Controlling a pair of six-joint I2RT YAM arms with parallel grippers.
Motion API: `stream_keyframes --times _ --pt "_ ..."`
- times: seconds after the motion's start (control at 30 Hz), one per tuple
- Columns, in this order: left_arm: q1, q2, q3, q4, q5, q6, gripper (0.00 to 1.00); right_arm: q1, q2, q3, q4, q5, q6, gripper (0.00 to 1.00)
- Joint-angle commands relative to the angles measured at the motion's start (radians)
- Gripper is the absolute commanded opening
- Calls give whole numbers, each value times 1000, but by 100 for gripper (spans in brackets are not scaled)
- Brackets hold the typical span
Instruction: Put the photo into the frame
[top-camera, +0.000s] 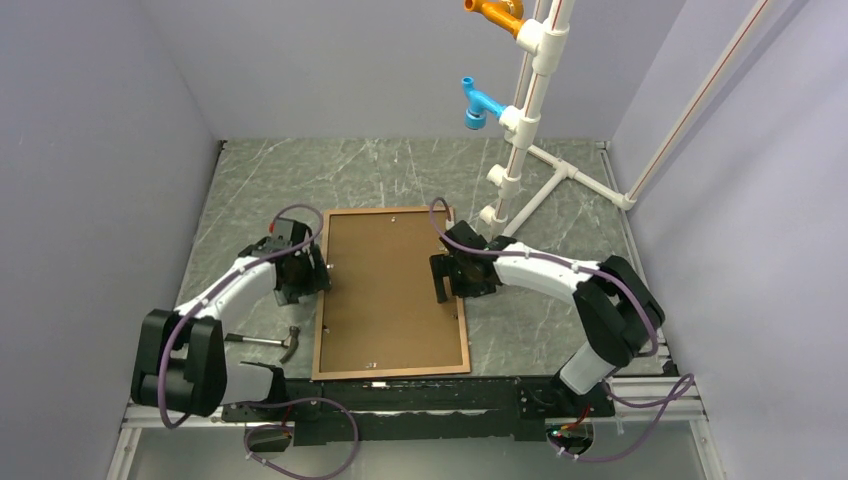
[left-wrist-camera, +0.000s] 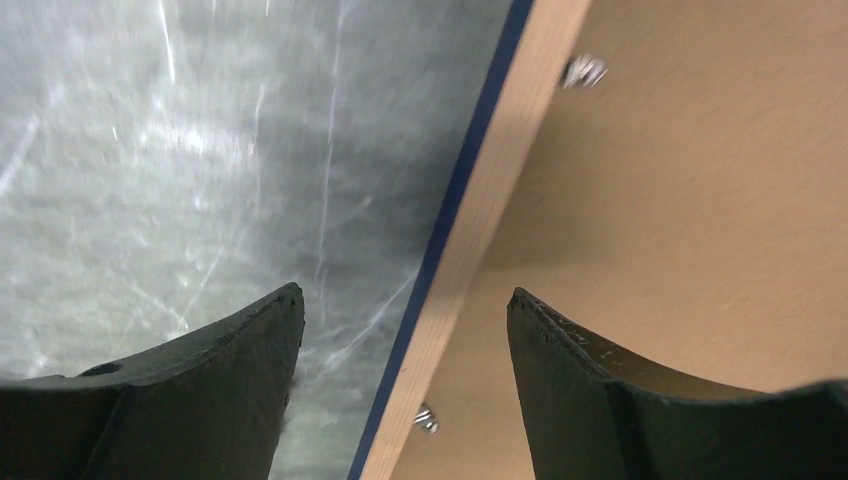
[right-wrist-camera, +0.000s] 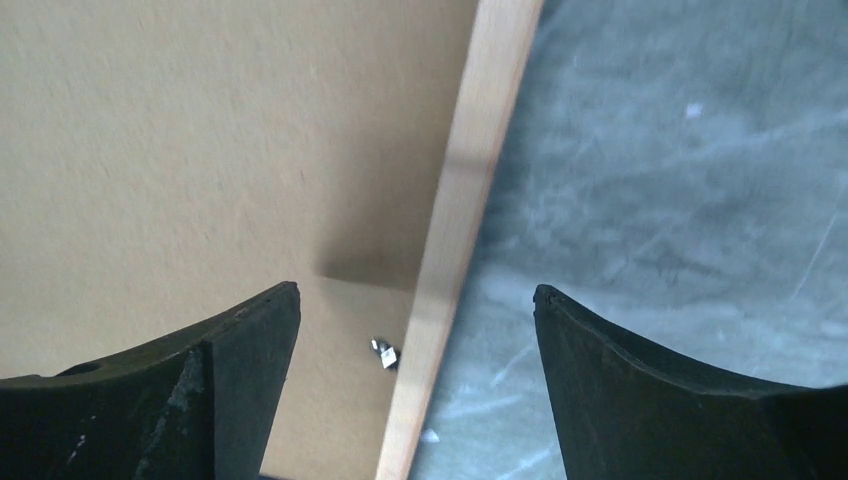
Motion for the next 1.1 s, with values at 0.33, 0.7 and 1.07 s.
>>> stream_keyframes --times 0.33,0.7,1.07 --pt "-4 -134 -167 28 81 -68 77 30 293 351 20 -1 -28 88" --pt "-3 -86 -143 -15 14 -66 76 -50 407 494 -25 68 -62 89" --pt "-3 -43 -156 26 27 -46 59 -122 576 679 -41 22 -106 74"
